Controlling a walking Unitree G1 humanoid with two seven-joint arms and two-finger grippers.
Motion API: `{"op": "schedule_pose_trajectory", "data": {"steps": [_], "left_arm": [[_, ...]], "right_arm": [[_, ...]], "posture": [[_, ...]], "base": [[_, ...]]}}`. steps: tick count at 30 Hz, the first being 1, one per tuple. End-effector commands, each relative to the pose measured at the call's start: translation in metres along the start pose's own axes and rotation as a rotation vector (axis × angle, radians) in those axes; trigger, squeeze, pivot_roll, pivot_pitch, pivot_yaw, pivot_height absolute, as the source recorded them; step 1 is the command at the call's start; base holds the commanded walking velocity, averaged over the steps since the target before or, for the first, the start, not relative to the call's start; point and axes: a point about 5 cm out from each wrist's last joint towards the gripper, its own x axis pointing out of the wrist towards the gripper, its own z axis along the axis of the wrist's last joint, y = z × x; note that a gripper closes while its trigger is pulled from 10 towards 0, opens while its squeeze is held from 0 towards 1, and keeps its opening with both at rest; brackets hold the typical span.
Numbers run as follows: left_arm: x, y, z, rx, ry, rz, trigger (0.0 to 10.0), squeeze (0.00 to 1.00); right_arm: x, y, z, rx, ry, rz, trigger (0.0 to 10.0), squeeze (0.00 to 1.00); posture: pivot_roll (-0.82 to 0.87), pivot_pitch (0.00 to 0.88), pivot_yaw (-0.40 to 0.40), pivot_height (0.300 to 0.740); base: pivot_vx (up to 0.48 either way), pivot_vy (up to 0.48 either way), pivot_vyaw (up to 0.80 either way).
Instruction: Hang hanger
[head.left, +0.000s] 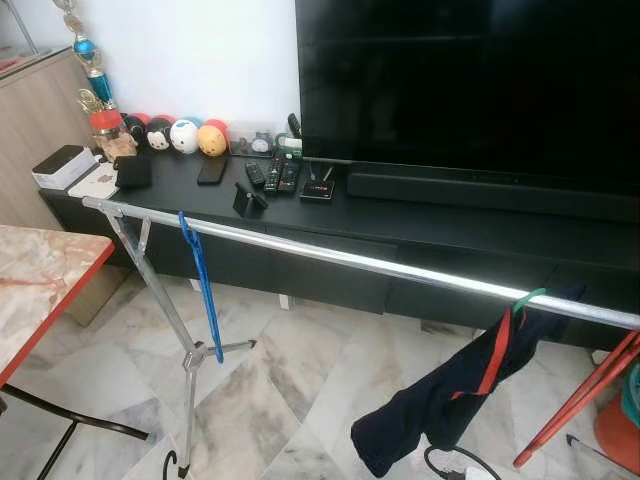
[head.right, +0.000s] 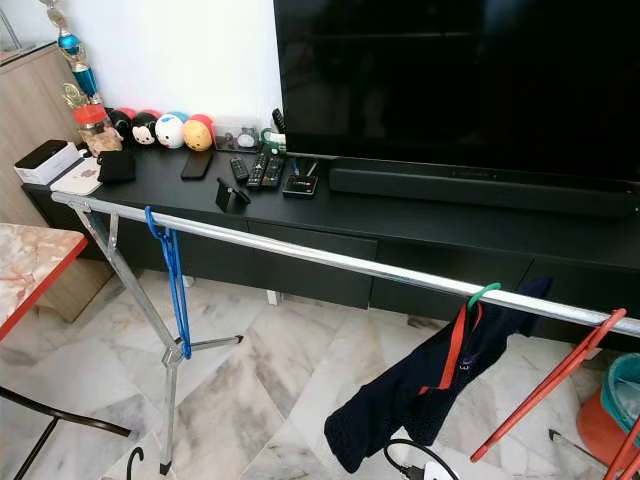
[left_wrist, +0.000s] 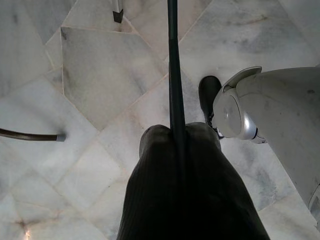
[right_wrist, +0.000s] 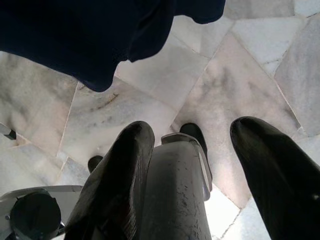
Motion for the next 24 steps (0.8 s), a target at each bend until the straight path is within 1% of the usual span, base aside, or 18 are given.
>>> {"op": "schedule_pose_trajectory", "data": {"steps": [1,24], "left_arm": [[-0.0003,0.0012,-0.0013,0.025,0.012,0.002,10.0,0.0],[-0.0003,0.0012,-0.0014,0.027,0.013,0.002,10.0,0.0]], "right_arm": [[-0.0016,0.0005,-0.0107,-0.009,0.047,-0.002,10.0,0.0],[-0.0016,0.0004,-0.0111,-0.014,0.051,-0.002,10.0,0.0]], "posture": [[-0.05,0.0,0.067,0.74],[-0.05,0.0,0.066,0.74]], "base": [[0.0,0.0,0.0],[0.0,0.0,0.0]]}}
